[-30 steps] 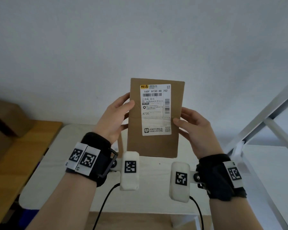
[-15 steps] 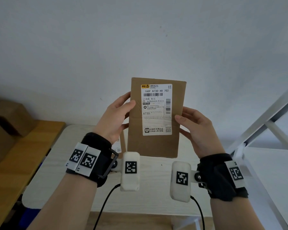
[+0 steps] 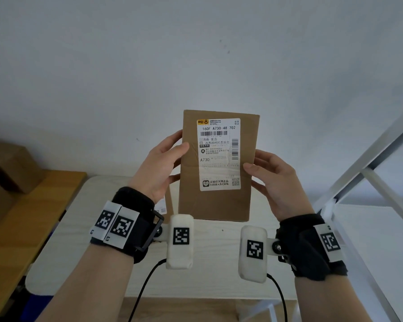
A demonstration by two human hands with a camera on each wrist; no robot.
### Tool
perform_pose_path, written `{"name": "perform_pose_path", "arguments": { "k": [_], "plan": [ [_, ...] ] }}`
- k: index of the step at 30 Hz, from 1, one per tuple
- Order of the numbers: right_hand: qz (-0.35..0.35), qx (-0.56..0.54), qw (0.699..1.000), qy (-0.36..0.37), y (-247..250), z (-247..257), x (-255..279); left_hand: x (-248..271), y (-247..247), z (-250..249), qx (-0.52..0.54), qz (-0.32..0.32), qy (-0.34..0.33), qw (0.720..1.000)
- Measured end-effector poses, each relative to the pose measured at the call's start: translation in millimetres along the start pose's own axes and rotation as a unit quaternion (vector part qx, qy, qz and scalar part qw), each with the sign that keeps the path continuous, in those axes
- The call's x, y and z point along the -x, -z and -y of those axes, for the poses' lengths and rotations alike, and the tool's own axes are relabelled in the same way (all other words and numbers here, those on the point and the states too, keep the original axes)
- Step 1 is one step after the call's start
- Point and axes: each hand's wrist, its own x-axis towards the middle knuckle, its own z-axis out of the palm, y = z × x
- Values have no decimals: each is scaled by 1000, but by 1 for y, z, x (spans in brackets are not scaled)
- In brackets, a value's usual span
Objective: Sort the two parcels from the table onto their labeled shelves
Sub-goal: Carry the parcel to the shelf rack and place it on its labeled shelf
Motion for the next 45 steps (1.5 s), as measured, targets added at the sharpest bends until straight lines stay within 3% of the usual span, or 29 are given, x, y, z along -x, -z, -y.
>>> {"name": "perform_pose_path", "arguments": {
  "k": [11, 23, 35, 41, 45],
  "plan": [
    [-65, 4, 998, -19, 20, 10, 19, 1, -23, -1, -56, 55, 0, 997],
    [-206, 10, 978, 5, 48, 19, 106, 25, -51, 1, -109, 240, -17, 964],
    [-406, 1, 912, 57, 110, 52, 259, 115, -150, 10, -83, 463, -60, 880],
    [-493, -32, 866, 84, 153, 62, 318, 171, -215, 8, -86, 531, -76, 840],
    [-524, -41, 845, 98, 199, 63, 355, 211, -272, 14, -86, 546, -86, 829]
  ]
}}
